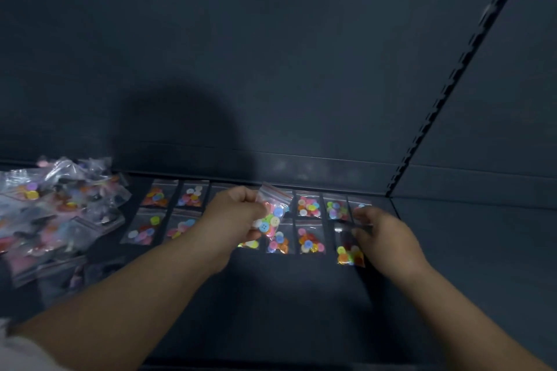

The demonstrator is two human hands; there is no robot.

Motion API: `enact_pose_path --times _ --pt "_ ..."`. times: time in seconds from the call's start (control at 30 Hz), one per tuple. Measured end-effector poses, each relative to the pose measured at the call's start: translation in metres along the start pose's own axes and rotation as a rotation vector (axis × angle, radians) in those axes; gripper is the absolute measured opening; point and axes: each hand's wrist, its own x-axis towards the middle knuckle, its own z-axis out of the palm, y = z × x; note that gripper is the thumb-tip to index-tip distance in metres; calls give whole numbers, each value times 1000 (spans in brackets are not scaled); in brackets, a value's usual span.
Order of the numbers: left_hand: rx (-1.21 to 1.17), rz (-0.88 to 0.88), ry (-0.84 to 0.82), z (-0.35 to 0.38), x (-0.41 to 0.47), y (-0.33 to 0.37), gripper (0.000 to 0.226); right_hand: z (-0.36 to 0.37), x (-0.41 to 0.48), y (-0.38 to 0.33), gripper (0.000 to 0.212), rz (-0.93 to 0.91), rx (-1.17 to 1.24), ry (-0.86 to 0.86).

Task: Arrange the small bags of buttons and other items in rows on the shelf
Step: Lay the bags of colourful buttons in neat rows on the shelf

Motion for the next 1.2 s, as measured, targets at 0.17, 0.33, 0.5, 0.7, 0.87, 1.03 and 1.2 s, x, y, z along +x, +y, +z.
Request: enact_pose_path --times 0.17,0.33,0.5,0.7,0.87,1.03,1.2 --pt "27 5 11 13 3 -2 11 3 -9 16 26 -258 -80 28" --pt "23 2 -7 25 3 -3 13 18 -11 29 14 -375 -90 -94" --pt "28 -1 -7 33 4 -3 15 22 -3 29 22 -396 -87 -48" --pt "42 -15 -17 40 7 -3 10 25 1 28 23 -438 -64 -44" --pt "77 -7 -30 48 9 -3 14 25 3 29 20 -374 15 -25" --pt "52 -37 -82 62 8 -1 13 1 -4 0 7 -33 790 -124" --pt "28 -59 -146 83 3 -1 12 -9 -11 -15 12 124 1106 -310"
